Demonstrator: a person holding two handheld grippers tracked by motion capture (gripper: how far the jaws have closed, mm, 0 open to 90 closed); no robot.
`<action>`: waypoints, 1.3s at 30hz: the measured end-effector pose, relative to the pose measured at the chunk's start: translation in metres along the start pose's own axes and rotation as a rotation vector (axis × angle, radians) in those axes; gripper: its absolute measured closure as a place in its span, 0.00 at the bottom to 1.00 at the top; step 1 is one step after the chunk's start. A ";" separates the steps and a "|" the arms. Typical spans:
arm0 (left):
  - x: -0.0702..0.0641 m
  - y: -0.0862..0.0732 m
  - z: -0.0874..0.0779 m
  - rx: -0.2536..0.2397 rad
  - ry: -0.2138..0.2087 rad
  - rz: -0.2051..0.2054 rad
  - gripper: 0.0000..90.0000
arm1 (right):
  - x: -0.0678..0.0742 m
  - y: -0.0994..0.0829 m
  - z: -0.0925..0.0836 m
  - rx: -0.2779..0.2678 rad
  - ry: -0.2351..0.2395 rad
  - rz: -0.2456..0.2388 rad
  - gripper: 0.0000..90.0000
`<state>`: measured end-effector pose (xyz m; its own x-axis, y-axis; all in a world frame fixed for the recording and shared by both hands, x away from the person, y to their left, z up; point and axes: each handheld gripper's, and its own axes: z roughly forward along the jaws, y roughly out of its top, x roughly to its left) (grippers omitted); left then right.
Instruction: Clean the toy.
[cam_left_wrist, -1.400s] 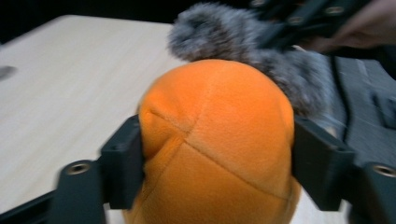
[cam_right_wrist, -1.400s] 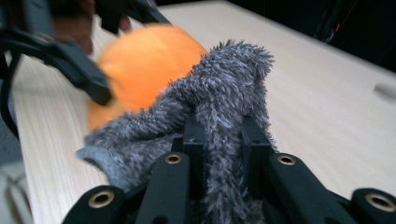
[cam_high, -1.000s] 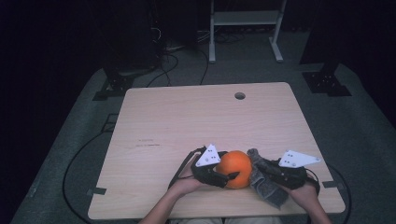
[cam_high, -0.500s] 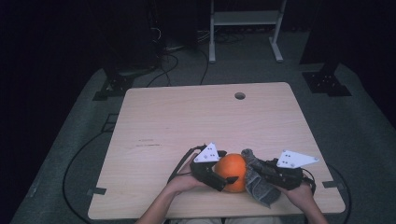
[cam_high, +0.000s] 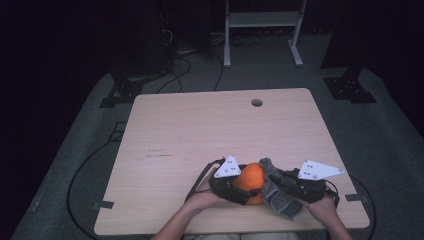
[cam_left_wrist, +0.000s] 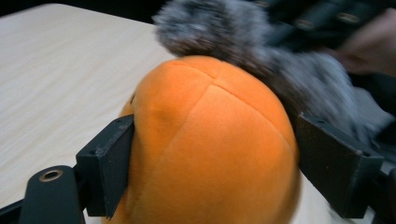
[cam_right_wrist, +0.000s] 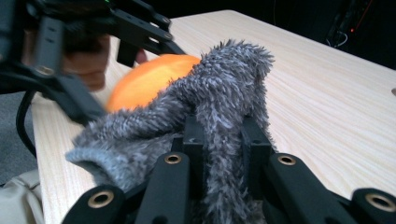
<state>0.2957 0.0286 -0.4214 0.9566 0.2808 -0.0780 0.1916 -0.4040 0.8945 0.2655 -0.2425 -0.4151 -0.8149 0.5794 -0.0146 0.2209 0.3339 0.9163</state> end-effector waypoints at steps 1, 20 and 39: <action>0.003 -0.001 -0.004 -0.001 -0.025 0.012 0.18 | 0.000 0.000 0.000 0.005 -0.005 -0.008 0.84; -0.003 0.010 -0.007 0.029 0.133 0.109 0.32 | 0.003 0.023 -0.018 -0.072 -0.009 -0.052 0.84; 0.002 -0.013 0.010 0.026 0.067 0.088 0.27 | 0.010 0.020 -0.005 0.029 -0.020 -0.084 0.84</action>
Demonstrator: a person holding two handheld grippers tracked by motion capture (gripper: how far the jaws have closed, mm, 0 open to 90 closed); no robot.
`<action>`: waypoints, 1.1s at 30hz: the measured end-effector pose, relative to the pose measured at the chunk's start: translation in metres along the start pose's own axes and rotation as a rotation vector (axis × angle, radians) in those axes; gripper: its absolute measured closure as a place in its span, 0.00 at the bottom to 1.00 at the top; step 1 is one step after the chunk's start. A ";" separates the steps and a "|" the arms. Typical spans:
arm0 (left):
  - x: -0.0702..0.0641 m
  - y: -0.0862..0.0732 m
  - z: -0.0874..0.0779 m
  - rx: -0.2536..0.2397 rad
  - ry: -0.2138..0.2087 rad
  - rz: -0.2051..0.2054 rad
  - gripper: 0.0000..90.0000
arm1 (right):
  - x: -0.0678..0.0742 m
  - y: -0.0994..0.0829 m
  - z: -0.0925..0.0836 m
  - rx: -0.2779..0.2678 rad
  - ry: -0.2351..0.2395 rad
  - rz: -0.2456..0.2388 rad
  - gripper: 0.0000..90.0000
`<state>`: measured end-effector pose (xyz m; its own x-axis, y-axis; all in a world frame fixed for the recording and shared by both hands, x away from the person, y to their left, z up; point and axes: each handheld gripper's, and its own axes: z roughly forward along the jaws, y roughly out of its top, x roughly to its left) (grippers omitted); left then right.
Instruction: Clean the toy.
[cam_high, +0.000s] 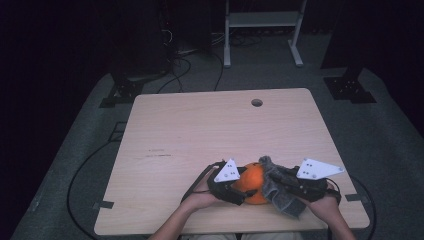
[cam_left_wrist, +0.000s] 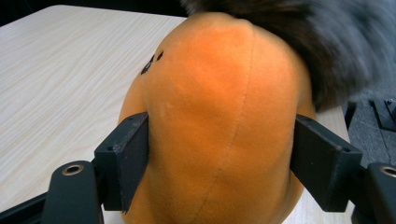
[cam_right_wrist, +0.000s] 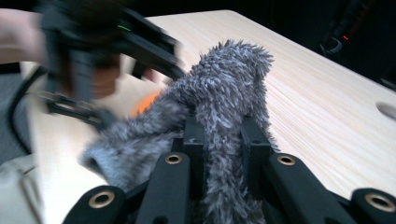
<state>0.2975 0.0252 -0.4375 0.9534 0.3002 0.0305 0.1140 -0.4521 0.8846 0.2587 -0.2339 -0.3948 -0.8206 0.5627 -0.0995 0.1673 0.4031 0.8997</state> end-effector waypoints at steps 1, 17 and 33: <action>-0.001 0.000 0.001 -0.002 -0.004 0.001 0.28 | 0.006 0.006 0.000 -0.007 0.022 -0.018 0.84; -0.015 0.000 0.007 0.018 -0.058 0.077 0.31 | -0.005 0.004 -0.007 0.014 0.019 -0.005 0.84; -0.018 -0.002 0.008 -0.006 -0.063 0.100 0.24 | -0.003 0.000 0.002 0.074 0.055 -0.050 0.84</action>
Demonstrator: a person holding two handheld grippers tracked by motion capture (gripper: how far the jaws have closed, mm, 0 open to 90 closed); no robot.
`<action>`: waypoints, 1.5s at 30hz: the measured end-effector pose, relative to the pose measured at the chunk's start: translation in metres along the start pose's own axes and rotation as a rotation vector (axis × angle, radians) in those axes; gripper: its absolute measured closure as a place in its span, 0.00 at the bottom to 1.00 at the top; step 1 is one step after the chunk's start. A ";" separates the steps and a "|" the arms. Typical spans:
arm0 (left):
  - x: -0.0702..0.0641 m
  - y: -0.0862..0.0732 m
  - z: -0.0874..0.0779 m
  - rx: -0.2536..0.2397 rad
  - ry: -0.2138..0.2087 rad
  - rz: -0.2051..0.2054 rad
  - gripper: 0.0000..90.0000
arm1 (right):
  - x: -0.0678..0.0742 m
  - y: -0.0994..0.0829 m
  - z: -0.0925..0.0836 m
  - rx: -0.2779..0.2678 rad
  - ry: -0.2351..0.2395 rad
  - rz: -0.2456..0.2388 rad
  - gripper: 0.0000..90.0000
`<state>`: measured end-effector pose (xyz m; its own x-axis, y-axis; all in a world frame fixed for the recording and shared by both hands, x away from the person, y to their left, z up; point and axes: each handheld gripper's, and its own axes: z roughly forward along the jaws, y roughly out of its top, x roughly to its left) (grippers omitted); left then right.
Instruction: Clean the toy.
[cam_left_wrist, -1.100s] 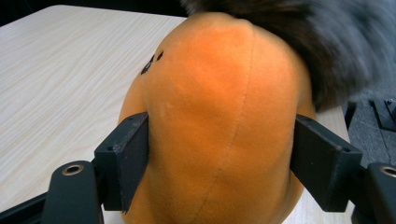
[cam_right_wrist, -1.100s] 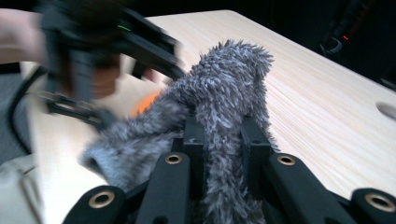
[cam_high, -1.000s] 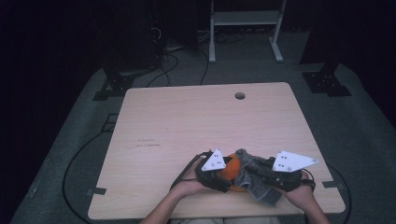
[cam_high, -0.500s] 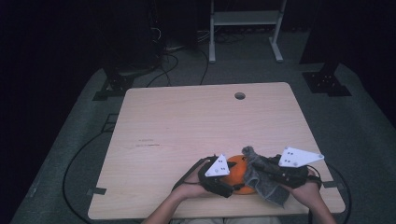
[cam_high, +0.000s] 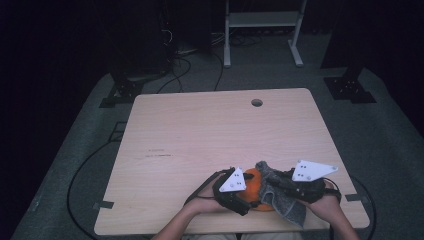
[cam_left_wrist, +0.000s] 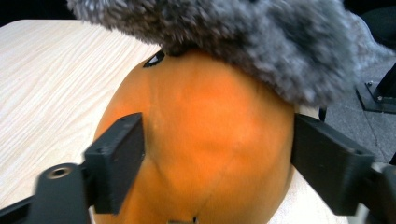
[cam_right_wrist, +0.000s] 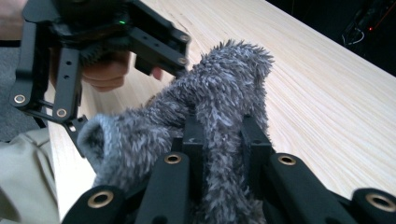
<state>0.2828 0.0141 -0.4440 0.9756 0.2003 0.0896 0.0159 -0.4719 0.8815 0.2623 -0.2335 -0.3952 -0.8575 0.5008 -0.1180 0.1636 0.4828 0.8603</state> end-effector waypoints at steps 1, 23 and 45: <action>0.000 0.000 0.000 0.000 0.001 -0.004 0.25 | -0.004 -0.003 -0.002 -0.004 -0.008 0.012 0.84; 0.013 -0.008 0.002 0.029 0.043 -0.055 0.16 | 0.007 0.003 -0.003 -0.022 -0.029 0.009 0.84; 0.020 -0.016 -0.007 0.017 0.021 -0.095 0.24 | -0.036 -0.040 -0.004 -0.047 -0.020 0.258 0.84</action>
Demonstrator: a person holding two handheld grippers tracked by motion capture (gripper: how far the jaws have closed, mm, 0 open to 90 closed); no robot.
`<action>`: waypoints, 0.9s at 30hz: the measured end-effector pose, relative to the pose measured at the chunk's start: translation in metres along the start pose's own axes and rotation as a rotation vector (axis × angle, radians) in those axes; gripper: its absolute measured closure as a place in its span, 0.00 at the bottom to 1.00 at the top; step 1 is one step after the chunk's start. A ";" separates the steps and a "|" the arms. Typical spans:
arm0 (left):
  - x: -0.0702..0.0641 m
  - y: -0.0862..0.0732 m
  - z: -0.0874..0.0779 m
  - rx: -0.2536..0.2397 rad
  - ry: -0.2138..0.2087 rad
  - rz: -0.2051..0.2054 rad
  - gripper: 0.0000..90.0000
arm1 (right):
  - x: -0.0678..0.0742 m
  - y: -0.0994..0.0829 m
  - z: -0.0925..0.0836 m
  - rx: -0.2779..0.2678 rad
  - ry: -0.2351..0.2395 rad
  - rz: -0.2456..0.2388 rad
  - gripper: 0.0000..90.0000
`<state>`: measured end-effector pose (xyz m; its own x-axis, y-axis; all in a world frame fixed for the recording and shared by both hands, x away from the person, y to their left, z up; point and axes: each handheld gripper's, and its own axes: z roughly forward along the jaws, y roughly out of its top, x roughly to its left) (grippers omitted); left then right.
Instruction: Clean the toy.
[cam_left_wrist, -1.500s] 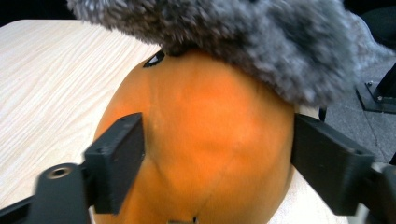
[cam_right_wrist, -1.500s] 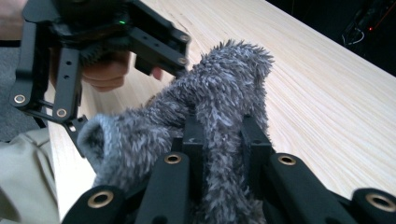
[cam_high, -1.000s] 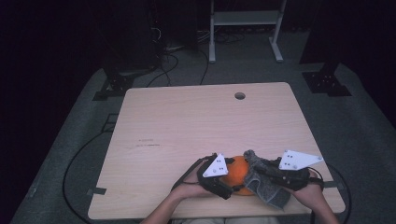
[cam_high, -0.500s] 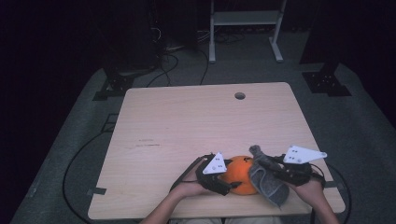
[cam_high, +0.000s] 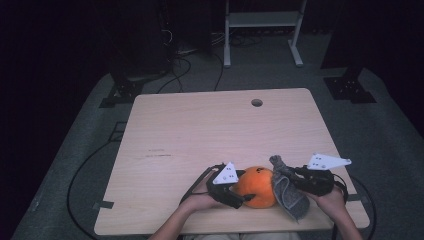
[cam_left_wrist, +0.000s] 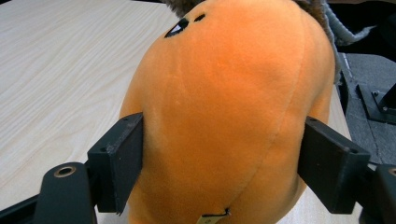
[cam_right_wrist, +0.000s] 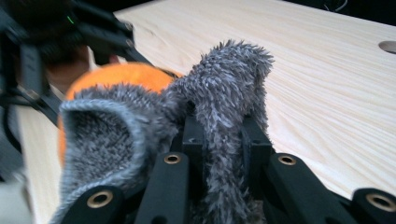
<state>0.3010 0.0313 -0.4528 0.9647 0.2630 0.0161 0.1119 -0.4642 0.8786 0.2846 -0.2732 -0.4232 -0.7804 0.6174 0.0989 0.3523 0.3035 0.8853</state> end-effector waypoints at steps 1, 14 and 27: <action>0.001 0.000 0.000 0.000 -0.002 -0.004 0.23 | 0.003 0.002 -0.001 -0.013 0.003 -0.009 0.84; -0.004 0.003 0.005 -0.001 -0.005 -0.003 0.14 | 0.016 0.007 -0.001 -0.033 0.012 -0.076 0.84; -0.007 0.003 0.003 0.001 -0.010 0.016 0.15 | 0.031 0.015 -0.008 0.007 0.001 -0.171 0.84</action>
<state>0.2957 0.0252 -0.4518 0.9686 0.2472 0.0250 0.0971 -0.4690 0.8778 0.2618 -0.2557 -0.4029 -0.8300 0.5554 -0.0521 0.2178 0.4087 0.8863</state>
